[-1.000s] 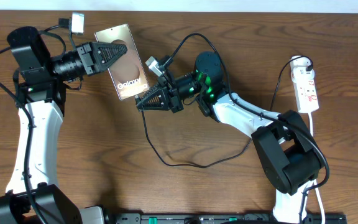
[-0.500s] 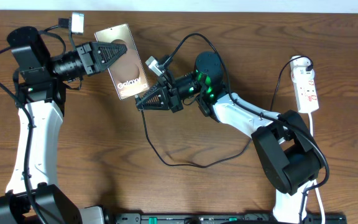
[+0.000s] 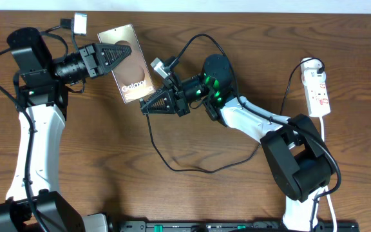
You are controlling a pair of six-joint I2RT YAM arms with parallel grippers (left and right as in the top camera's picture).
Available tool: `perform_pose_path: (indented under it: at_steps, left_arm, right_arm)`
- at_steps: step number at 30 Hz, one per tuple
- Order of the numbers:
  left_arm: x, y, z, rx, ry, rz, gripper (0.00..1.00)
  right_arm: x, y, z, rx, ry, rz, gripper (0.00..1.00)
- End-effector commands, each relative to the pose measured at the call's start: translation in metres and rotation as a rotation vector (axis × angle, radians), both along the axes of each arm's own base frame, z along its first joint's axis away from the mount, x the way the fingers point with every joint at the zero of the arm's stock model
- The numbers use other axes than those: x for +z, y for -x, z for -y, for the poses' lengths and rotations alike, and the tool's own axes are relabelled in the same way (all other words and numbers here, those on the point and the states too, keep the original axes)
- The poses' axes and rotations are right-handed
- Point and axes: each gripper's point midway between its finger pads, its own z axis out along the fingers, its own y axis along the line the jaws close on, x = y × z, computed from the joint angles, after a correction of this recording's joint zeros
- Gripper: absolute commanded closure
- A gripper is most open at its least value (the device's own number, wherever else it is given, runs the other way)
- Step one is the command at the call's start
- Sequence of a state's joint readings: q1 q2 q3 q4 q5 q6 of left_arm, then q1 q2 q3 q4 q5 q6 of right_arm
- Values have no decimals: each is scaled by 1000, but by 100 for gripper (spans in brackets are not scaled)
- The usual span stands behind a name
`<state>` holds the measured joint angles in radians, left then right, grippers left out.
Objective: Plug charger to phone and switch on socket
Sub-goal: 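Push the connector into the phone's charging port with the right gripper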
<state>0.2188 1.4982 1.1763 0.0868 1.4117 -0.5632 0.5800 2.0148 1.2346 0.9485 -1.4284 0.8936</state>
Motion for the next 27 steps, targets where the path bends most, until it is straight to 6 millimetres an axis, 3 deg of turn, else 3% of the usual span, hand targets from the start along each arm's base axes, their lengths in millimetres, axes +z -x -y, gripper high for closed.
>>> perform_pose_path:
  at_steps: [1, 12, 27]
  left_arm:
    - [6, 8, 6, -55, 3, 35, 93]
    - [9, 16, 10, -108, 0, 89, 93]
    - [10, 20, 11, -133, 6, 99, 92]
  right_arm:
    - [4, -8, -4, -48, -10, -7, 99]
    - [5, -12, -5, -70, 5, -52, 99]
    - [13, -40, -13, -239, -29, -82, 99]
